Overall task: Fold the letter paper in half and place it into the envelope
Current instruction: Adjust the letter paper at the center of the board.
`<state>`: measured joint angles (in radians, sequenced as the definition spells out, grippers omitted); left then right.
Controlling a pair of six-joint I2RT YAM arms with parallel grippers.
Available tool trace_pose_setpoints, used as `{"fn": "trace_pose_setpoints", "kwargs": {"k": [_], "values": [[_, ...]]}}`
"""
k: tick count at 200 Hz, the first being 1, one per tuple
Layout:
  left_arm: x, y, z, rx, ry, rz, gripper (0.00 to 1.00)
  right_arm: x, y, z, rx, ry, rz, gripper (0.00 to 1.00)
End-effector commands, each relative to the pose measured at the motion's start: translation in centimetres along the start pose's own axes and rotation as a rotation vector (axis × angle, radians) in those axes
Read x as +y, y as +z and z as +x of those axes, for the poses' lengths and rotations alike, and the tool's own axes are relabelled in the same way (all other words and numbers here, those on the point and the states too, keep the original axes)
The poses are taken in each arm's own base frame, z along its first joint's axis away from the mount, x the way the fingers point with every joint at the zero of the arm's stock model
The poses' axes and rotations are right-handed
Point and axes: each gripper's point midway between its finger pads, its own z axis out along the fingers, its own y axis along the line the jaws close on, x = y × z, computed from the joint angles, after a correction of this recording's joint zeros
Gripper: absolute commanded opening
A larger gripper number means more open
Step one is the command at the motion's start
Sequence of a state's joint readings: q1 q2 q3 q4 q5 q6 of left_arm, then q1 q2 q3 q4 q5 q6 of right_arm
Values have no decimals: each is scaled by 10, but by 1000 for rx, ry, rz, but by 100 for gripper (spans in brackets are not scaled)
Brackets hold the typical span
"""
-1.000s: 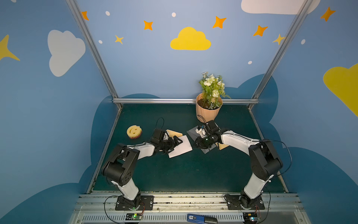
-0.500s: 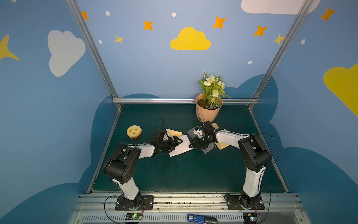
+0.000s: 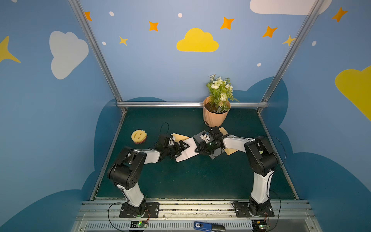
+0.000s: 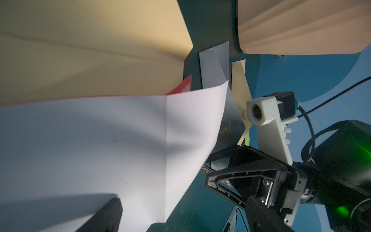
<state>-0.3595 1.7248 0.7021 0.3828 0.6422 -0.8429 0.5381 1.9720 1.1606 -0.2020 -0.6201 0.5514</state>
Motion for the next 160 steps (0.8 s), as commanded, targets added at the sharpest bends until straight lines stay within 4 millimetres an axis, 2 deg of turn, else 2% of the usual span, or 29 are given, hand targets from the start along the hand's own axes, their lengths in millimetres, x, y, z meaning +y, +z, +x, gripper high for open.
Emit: {"fn": "trace_pose_setpoints", "kwargs": {"k": [1, 37, 64, 96, 160], "values": [[41, 5, 19, 49, -77, -111, 98, -13, 6, 8, 23, 41, 27, 47], [41, 6, 20, 52, -77, -106, 97, -26, -10, 23, 2, 26, 142, 51], [40, 6, 19, 49, -75, -97, 97, -28, -19, 33, -47, 30, 185, 58], [38, 9, 18, 51, -78, -78, 97, -32, -11, 37, -56, 69, 180, 60], [34, 14, 18, 64, -75, -32, 97, -30, 7, 29, -105, 198, 95, 60]]}}
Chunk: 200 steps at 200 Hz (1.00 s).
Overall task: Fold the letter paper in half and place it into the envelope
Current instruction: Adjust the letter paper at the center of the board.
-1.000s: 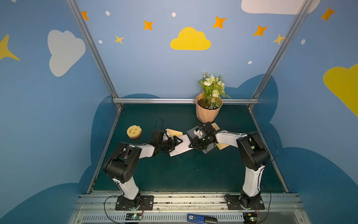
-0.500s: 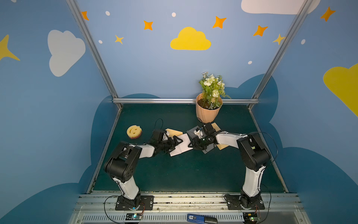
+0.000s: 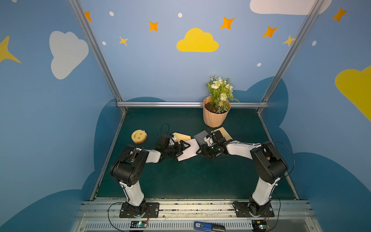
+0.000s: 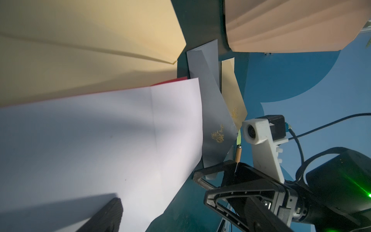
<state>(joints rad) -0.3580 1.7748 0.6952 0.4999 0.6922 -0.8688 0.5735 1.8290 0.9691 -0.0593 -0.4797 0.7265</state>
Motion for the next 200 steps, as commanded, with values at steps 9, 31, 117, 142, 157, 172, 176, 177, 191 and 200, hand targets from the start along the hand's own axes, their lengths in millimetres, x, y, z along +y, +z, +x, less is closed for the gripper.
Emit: {"fn": "trace_pose_setpoints", "kwargs": {"k": [9, 31, 117, 142, 157, 172, 176, 177, 191, 200], "values": [[40, 4, 21, 54, -87, -96, 97, -21, 20, 9, 7, 111, 33, 60], [41, 5, 22, 64, -87, -86, 97, -16, 20, -1, -39, 144, 3, 60], [45, 7, 26, 76, -110, -71, 97, 12, 18, -31, -185, 143, -118, 60], [47, 9, 28, 80, -121, -69, 96, 22, 21, -35, -206, 128, -165, 60], [47, 9, 27, 80, -123, -63, 96, 29, 20, -37, -217, 111, -195, 59], [47, 10, 28, 83, -127, -62, 96, 37, 17, -39, -229, 91, -219, 58], [47, 10, 28, 83, -127, -62, 96, 39, 16, -39, -231, 84, -226, 58], [47, 10, 28, 83, -128, -62, 96, 39, 15, -39, -232, 83, -228, 58], [46, 9, 27, 81, -126, -59, 96, 47, 13, -40, -237, 61, -256, 55], [46, 10, 27, 82, -127, -58, 96, 51, 11, -41, -241, 50, -274, 53]]}}
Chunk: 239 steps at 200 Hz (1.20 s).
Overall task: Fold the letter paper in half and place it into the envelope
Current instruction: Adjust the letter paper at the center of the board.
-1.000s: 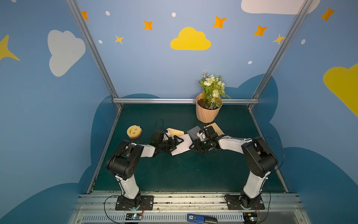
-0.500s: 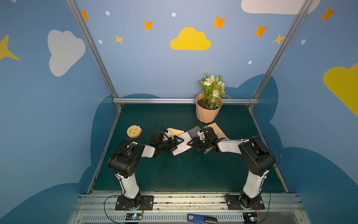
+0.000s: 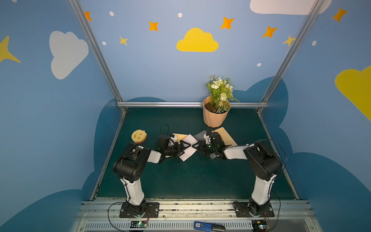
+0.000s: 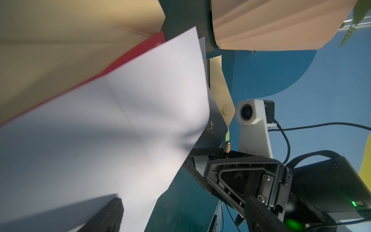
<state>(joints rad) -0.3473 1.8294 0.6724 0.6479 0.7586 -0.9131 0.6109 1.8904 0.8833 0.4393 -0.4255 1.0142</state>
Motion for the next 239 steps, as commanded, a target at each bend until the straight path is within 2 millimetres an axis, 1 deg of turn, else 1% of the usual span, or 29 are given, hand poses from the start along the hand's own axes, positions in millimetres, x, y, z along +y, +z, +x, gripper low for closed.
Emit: {"fn": "trace_pose_setpoints", "kwargs": {"k": [1, 26, 52, 66, 90, 99, 101, 119, 136, 143, 147, 163, 171, 194, 212, 229, 239], "values": [[49, 2, 25, 58, -126, -136, 96, 17, 0, -3, -22, -40, -74, 53], [48, 1, 24, 56, -127, -135, 96, 27, -1, -1, -19, -65, -104, 46], [47, -1, 23, 54, -126, -135, 96, 30, 0, -1, -10, -89, -91, 41], [46, -1, 23, 56, -127, -131, 96, 28, 2, -1, -5, -96, -79, 33], [39, -3, 19, 44, -123, -114, 96, 25, 4, -3, 0, -125, -49, 9], [35, -6, 16, 36, -120, -104, 96, 24, 2, -4, 3, -146, -24, 1], [33, -6, 15, 33, -119, -101, 96, 24, 2, -4, 4, -152, -18, 0], [19, -15, 6, -2, -105, -80, 96, 27, -9, -6, 2, -219, 35, 0], [-1, -28, -6, -47, -70, -76, 96, 34, -30, -10, -3, -300, 108, 0], [-9, -34, -11, -69, -48, -84, 97, 33, -39, -9, 7, -334, 152, 0], [-14, -38, -13, -83, -33, -93, 97, 36, -46, -10, 4, -359, 165, 0], [-31, -55, -23, -149, 39, -135, 98, 38, -75, -9, 11, -442, 257, 0], [-36, -65, -28, -186, 58, -157, 99, 38, -92, -9, 7, -482, 308, 0], [-40, -93, -37, -288, 65, -213, 100, 38, -139, -6, 16, -587, 443, 0], [-41, -107, -38, -333, 86, -241, 100, 38, -174, -2, 25, -659, 554, 0], [-39, -116, -37, -350, 91, -257, 100, 39, -200, 3, 37, -738, 672, 0], [-38, -118, -36, -354, 84, -249, 100, 39, -209, 8, 53, -778, 738, 0]]}}
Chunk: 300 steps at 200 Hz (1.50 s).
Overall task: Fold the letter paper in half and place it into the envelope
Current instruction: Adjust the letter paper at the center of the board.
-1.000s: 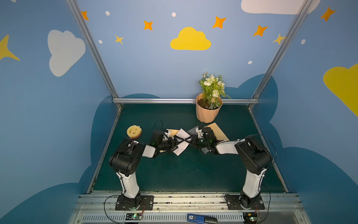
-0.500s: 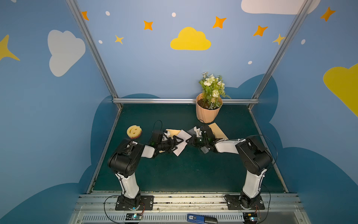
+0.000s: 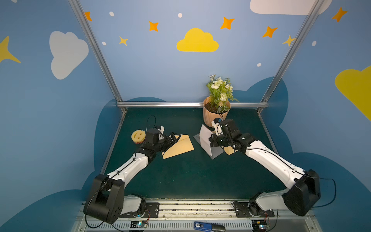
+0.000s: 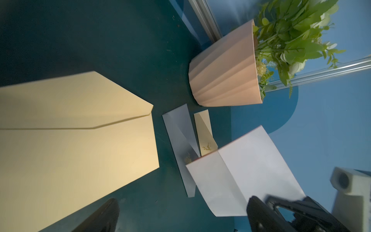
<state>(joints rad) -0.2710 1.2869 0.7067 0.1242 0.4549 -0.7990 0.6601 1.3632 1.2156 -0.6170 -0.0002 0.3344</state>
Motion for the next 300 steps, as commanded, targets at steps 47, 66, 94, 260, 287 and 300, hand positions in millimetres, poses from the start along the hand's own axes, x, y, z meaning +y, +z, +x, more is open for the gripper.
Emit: {"fn": "trace_pose_setpoints", "kwargs": {"k": [47, 66, 94, 260, 287, 300], "values": [[30, -12, 7, 12, -85, -16, 100, 12, -11, 80, 276, -417, 373, 0], [34, -22, 2, -37, -96, -19, 100, 43, 12, 95, 307, -459, 343, 0], [37, -39, -5, -108, -113, 2, 100, 89, 45, 123, 341, -461, 200, 2], [46, -23, 79, 201, 12, -79, 92, 32, 71, 162, 384, 153, -141, 28], [44, -9, 101, 271, 35, -83, 91, 11, 77, 177, 397, 206, -121, 24], [47, -1, 111, 303, 45, -102, 90, 5, 80, 181, 404, 221, -116, 22]]}}
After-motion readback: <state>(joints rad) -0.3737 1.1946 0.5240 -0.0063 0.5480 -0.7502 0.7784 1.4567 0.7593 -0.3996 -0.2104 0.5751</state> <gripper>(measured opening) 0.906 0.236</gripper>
